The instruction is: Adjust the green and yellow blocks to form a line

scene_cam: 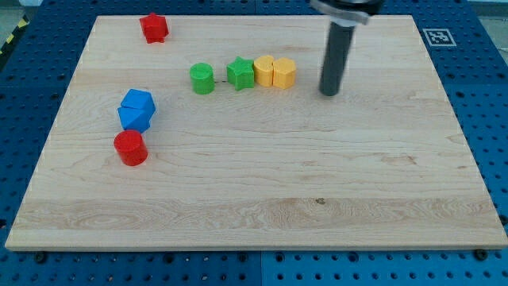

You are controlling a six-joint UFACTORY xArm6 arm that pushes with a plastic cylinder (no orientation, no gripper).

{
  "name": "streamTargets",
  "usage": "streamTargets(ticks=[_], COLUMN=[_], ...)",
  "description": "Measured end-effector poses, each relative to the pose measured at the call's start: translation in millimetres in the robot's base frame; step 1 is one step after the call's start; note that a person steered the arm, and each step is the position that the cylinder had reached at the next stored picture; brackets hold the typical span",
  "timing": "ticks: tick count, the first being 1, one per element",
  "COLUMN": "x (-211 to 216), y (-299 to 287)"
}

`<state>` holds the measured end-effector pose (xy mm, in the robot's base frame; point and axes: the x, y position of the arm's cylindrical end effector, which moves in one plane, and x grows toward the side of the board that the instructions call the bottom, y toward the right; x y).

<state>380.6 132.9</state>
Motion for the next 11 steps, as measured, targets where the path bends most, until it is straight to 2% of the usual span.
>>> streamTargets(ticks=[1, 2, 4, 11], x=[-36, -76, -82, -63], y=[13, -9, -117, -129])
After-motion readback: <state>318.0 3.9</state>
